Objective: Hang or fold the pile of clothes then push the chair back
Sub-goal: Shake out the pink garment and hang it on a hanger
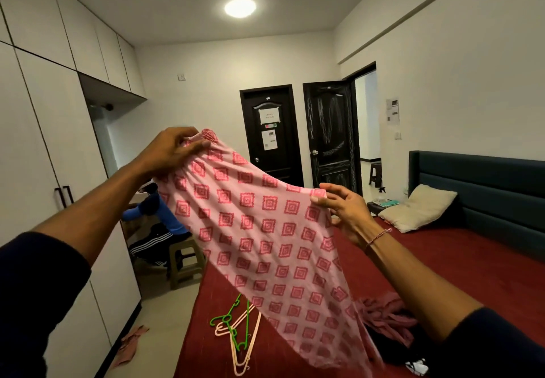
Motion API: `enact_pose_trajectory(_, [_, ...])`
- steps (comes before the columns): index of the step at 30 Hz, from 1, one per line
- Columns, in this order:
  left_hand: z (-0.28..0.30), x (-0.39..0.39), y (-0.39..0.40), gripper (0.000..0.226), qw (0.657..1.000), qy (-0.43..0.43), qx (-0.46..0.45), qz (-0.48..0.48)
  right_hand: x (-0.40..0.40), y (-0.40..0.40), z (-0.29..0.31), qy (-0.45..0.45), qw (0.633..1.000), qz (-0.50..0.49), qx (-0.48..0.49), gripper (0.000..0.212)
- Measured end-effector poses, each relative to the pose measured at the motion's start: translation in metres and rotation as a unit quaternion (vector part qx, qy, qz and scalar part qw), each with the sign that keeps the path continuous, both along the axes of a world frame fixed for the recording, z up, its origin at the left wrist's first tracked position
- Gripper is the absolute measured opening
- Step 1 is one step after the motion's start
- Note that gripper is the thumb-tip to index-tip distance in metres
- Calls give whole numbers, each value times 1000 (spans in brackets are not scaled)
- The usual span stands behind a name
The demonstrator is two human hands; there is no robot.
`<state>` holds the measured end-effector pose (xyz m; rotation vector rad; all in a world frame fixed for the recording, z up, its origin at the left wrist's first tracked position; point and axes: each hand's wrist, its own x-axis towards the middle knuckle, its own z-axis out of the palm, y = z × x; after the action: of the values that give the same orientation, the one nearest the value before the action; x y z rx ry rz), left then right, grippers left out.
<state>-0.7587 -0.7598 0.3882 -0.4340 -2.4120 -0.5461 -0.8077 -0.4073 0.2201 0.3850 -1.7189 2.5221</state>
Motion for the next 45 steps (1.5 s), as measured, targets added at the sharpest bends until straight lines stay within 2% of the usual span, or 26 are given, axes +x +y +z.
enact_pose_trajectory(2, [-3, 0, -4, 35, 1000, 3, 8, 3, -1, -1, 1, -8, 1000, 18, -24, 47])
enact_pose_trajectory(5, [-7, 1, -8, 37, 999, -5, 29, 13, -4, -5, 1, -17, 999, 28, -39, 33])
enact_pose_trajectory(9, [-21, 3, -3, 31, 998, -16, 56, 27, -4, 0, -4, 12, 998, 5, 65, 35])
enact_pose_trajectory(14, [-50, 19, 17, 29, 997, -9, 62, 34, -3, 20, -25, 84, 967, -105, 218, 18])
enact_pose_trajectory(18, [-82, 35, 37, 33, 995, -18, 90, 35, 6, 49, -45, 117, 947, -124, 271, 8])
enact_pose_trajectory(22, [-108, 49, 51, 39, 990, -38, 133, 33, 17, 83, -51, 116, 951, -77, 276, 16])
enact_pose_trajectory(26, [-138, 66, 63, 34, 961, -106, 254, 9, 6, 96, -41, 138, 949, -40, 283, 18])
enact_pose_trajectory(30, [-193, 73, 47, 32, 920, -183, 345, 44, -19, 60, -51, 158, 944, -21, 290, 18])
enact_pose_trajectory(33, [-268, 76, 12, 29, 867, -264, 411, 99, -56, 9, -108, 135, 923, 64, 354, 16])
enact_pose_trajectory(35, [-344, 82, -19, 31, 824, -325, 443, 140, -80, -32, -182, 98, 896, 123, 414, 19])
enact_pose_trajectory(39, [-551, 105, -80, 33, 752, -415, 464, 216, -99, -123, -403, 24, 829, 200, 522, 17])
enact_pose_trajectory(42, [-704, 130, -117, 29, 737, -426, 444, 280, -89, -182, -553, 28, 786, 214, 579, 18])
enact_pose_trajectory(44, [-785, 141, -140, 30, 754, -414, 401, 316, -79, -213, -628, 25, 771, 212, 600, 20])
enact_pose_trajectory(45, [-808, 141, -147, 38, 767, -399, 377, 331, -76, -224, -654, 29, 767, 203, 607, 20])
